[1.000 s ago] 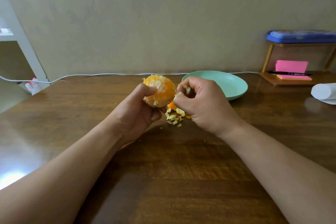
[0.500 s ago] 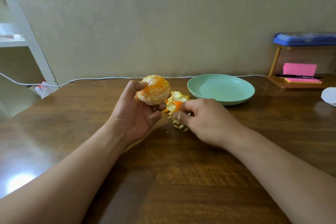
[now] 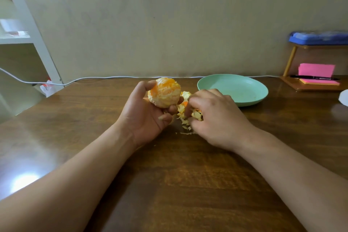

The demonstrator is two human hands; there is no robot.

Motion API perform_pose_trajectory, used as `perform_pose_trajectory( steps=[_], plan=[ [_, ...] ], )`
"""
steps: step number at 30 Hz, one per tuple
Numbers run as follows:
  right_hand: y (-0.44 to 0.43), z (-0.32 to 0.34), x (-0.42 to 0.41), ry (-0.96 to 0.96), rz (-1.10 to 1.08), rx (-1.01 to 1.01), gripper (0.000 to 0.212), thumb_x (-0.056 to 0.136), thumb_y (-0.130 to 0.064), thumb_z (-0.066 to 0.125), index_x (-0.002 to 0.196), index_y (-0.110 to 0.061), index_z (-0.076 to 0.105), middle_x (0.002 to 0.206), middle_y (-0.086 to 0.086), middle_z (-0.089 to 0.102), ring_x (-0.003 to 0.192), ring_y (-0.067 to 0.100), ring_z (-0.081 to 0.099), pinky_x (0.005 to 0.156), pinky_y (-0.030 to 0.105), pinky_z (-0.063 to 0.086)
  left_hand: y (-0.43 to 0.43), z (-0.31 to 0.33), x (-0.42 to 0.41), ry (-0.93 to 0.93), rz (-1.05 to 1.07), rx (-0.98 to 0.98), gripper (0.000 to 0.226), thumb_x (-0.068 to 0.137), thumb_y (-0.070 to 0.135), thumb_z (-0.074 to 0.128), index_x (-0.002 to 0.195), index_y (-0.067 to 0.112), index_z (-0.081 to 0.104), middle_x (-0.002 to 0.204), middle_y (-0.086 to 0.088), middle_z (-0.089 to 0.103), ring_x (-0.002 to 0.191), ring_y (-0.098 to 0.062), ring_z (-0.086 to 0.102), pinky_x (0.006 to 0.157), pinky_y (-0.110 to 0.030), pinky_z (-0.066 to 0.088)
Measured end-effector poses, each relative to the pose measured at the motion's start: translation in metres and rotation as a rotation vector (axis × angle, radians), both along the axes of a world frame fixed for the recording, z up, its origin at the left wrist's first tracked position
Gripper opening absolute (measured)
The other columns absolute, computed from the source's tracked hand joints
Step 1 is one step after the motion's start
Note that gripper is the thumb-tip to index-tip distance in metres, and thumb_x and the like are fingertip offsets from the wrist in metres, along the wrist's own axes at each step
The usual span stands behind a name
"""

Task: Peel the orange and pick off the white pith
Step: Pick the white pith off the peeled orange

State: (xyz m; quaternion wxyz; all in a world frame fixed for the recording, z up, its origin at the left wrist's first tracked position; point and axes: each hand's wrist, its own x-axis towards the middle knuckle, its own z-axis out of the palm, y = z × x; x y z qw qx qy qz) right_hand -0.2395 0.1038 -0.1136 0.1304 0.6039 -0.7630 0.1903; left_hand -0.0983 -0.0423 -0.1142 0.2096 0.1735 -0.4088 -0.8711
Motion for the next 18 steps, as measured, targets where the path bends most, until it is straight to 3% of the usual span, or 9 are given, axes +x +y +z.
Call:
perform_pose_trajectory(
  steps=[4, 7, 10, 12, 14, 16, 18],
  plan=[
    [0.000, -0.002, -0.005, 0.038, -0.060, 0.017, 0.043, 0.103, -0.064, 0.051, 0.099, -0.031, 0.079, 0.102, -0.012, 0.069, 0.108, 0.015, 0.053, 0.095, 0.044, 0.045, -0.002, -0.001, 0.001, -0.006, 0.013, 0.024, 0.057, 0.100, 0.047, 0.052, 0.137, 0.003, 0.058, 0.114, -0.022, 0.068, 0.072, -0.020, 0.055, 0.045, -0.020, 0.038],
    [0.001, 0.000, -0.009, 0.011, -0.022, -0.056, 0.019, 0.102, -0.048, 0.064, 0.103, -0.033, 0.076, 0.111, -0.013, 0.069, 0.115, 0.015, 0.055, 0.096, 0.043, 0.046, -0.005, -0.001, 0.001, -0.003, 0.039, 0.029, 0.058, 0.099, 0.047, 0.053, 0.137, 0.003, 0.058, 0.115, -0.022, 0.067, 0.071, -0.020, 0.057, 0.046, -0.020, 0.037],
    [0.000, -0.002, -0.007, -0.018, -0.034, -0.111, 0.026, 0.101, -0.050, 0.063, 0.096, -0.030, 0.079, 0.107, -0.014, 0.072, 0.111, 0.014, 0.056, 0.093, 0.043, 0.046, -0.004, -0.001, 0.000, -0.008, 0.054, 0.029, 0.057, 0.100, 0.047, 0.052, 0.134, 0.002, 0.059, 0.114, -0.022, 0.067, 0.071, -0.020, 0.056, 0.047, -0.021, 0.036],
    [-0.002, -0.004, -0.005, -0.039, -0.030, -0.149, 0.017, 0.100, -0.041, 0.066, 0.111, -0.031, 0.076, 0.116, -0.013, 0.070, 0.114, 0.013, 0.057, 0.096, 0.043, 0.050, -0.002, -0.001, 0.000, -0.012, 0.054, 0.019, 0.056, 0.100, 0.046, 0.052, 0.133, 0.001, 0.059, 0.112, -0.022, 0.066, 0.071, -0.020, 0.055, 0.048, -0.021, 0.036],
    [-0.003, -0.004, -0.001, -0.202, -0.002, -0.217, 0.018, 0.099, -0.039, 0.070, 0.115, -0.031, 0.070, 0.112, -0.015, 0.068, 0.106, 0.008, 0.061, 0.091, 0.038, 0.056, 0.000, -0.002, -0.001, -0.011, 0.046, -0.004, 0.056, 0.101, 0.046, 0.052, 0.132, 0.000, 0.059, 0.109, -0.021, 0.066, 0.071, -0.020, 0.055, 0.047, -0.022, 0.037],
    [-0.002, -0.003, 0.003, -0.415, 0.027, -0.280, 0.014, 0.099, -0.045, 0.071, 0.105, -0.032, 0.070, 0.095, -0.016, 0.070, 0.090, 0.005, 0.066, 0.079, 0.034, 0.060, 0.003, -0.003, -0.004, -0.012, 0.038, -0.047, 0.057, 0.102, 0.048, 0.054, 0.136, 0.002, 0.059, 0.110, -0.018, 0.066, 0.073, -0.020, 0.056, 0.047, -0.021, 0.041],
    [-0.003, -0.005, 0.007, -0.496, 0.041, -0.316, 0.017, 0.099, -0.047, 0.071, 0.096, -0.030, 0.069, 0.085, -0.015, 0.072, 0.080, 0.004, 0.067, 0.073, 0.034, 0.060, 0.007, -0.003, -0.008, -0.018, 0.041, -0.122, 0.064, 0.103, 0.051, 0.057, 0.144, 0.001, 0.059, 0.124, -0.018, 0.067, 0.089, -0.023, 0.064, 0.059, -0.023, 0.052]
  ],
)
